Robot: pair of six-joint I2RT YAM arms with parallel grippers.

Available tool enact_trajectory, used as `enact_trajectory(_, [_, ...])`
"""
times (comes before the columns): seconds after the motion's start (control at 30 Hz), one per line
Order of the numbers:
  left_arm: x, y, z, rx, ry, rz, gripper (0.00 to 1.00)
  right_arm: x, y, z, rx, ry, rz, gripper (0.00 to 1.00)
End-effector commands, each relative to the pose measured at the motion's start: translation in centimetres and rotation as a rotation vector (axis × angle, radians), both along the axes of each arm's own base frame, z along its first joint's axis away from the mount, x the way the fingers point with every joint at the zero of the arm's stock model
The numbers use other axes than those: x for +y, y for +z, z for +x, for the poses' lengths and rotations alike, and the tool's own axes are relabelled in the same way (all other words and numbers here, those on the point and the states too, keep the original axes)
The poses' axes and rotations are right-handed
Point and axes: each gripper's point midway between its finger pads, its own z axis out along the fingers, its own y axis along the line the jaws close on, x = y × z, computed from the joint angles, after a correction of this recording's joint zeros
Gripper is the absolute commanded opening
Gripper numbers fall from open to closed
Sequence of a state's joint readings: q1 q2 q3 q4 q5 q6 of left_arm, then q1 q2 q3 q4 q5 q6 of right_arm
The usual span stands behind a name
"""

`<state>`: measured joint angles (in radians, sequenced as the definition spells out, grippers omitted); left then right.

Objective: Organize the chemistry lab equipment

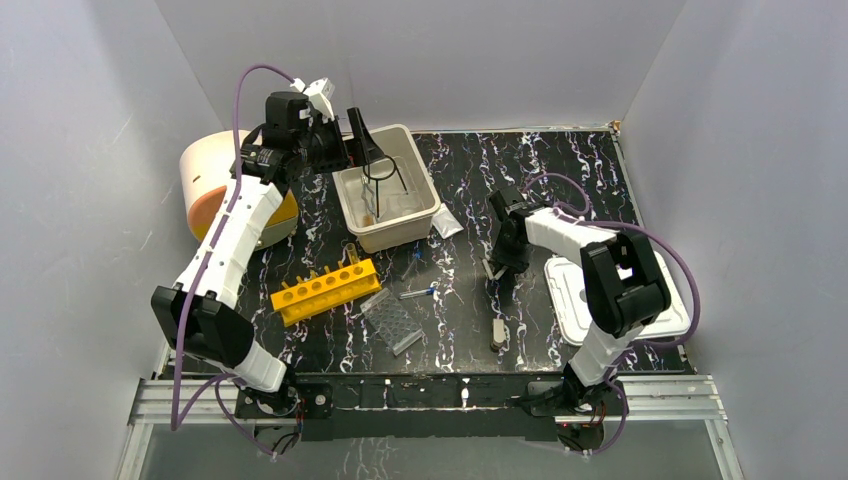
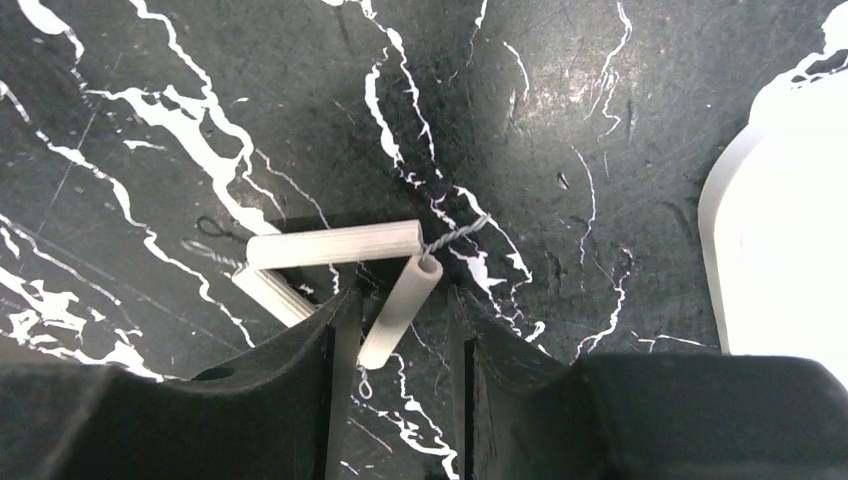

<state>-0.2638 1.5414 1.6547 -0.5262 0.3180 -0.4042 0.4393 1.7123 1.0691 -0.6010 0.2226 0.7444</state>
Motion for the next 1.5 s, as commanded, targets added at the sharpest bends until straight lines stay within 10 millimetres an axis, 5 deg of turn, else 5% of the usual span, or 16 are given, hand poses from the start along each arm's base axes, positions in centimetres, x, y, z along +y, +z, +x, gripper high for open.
enact_trajectory(0.0, [0.1, 1.7, -0.5, -0.042, -0.01, -0.015, 0.98, -0.1, -0.1, 0.9, 0.0, -0.028, -0.034, 0.46])
enact_trajectory(0.13, [0.2, 1.6, -0.5, -0.038, -0.004, -0.015, 0.98, -0.2, -0.7, 0.8, 0.011, -0.027, -0.039, 0.43])
enact_trajectory(0.4, [0.1, 1.6, -0.7, -0.03, -0.004, -0.025, 0.98, 1.6, 1.7, 3.0, -0.095, 0.054, 0.043, 0.06])
enact_trajectory(0.77, [0.0, 2.3, -1.3, -0.038, 0.006, -0.066, 0.98, 7.0, 19.3, 9.2, -0.552, 0.229, 0.311, 0.0])
enact_trajectory(0.97, [0.1, 1.9, -1.4, -0.013, 0.042, -0.089, 0.98, 10.1, 25.8, 9.9, -0.689, 0.365, 0.428, 0.0])
enact_trajectory(1.2, [1.9, 1.5, -1.4, -0.007, 0.146, -0.05, 0.98, 15.5, 28.0, 9.9, -0.759, 0.546, 0.43, 0.0])
enact_trajectory(1.47, [5.2, 1.3, -1.9, -0.032, 0.309, 0.029, 0.98, 20.5, 26.1, 11.1, -0.748, 0.687, 0.267, 0.0])
